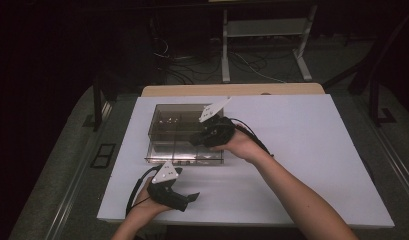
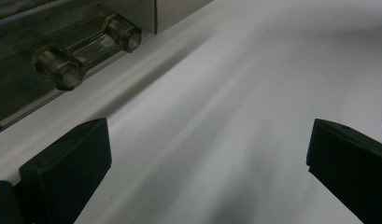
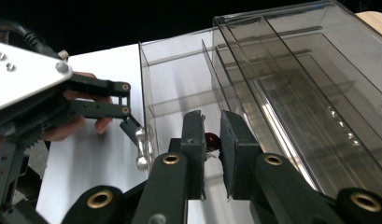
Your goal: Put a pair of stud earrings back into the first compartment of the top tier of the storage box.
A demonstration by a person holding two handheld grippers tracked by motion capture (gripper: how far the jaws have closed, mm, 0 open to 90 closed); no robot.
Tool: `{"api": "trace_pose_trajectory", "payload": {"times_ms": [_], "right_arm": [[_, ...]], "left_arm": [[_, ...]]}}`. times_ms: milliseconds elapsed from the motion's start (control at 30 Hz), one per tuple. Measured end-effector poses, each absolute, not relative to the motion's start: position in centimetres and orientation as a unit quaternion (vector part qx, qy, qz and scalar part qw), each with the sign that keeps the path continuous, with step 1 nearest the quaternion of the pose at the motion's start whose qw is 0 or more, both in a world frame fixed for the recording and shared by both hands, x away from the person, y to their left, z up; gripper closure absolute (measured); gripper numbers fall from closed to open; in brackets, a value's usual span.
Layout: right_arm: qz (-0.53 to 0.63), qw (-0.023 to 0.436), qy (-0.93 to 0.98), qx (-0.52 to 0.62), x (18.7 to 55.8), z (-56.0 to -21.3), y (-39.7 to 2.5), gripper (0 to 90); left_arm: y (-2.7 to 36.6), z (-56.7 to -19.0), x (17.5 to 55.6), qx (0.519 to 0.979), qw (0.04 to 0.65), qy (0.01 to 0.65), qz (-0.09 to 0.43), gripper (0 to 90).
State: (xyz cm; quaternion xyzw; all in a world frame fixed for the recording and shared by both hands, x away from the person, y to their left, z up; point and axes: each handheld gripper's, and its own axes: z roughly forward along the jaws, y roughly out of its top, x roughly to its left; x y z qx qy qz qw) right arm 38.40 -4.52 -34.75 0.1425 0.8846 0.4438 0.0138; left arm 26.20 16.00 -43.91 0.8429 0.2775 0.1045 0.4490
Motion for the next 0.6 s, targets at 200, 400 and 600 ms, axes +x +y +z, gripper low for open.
{"api": "trace_pose_trajectory", "payload": {"times_ms": [200,400,600], "right_arm": [[0.441,0.012,0.887,0.134,38.6,-34.8,-2.7,78.8],[0.43,0.016,0.894,0.125,38.9,-35.1,-1.0,78.8],[0.42,0.014,0.9,0.117,39.0,-35.5,0.8,78.8]], "left_arm": [[16.0,-43.9,26.2,0.845,0.447,0.274,0.104,0.0],[16.1,-43.8,26.2,0.848,0.444,0.272,0.105,0.0],[16.1,-43.9,26.2,0.848,0.444,0.27,0.104,0.0]]}}
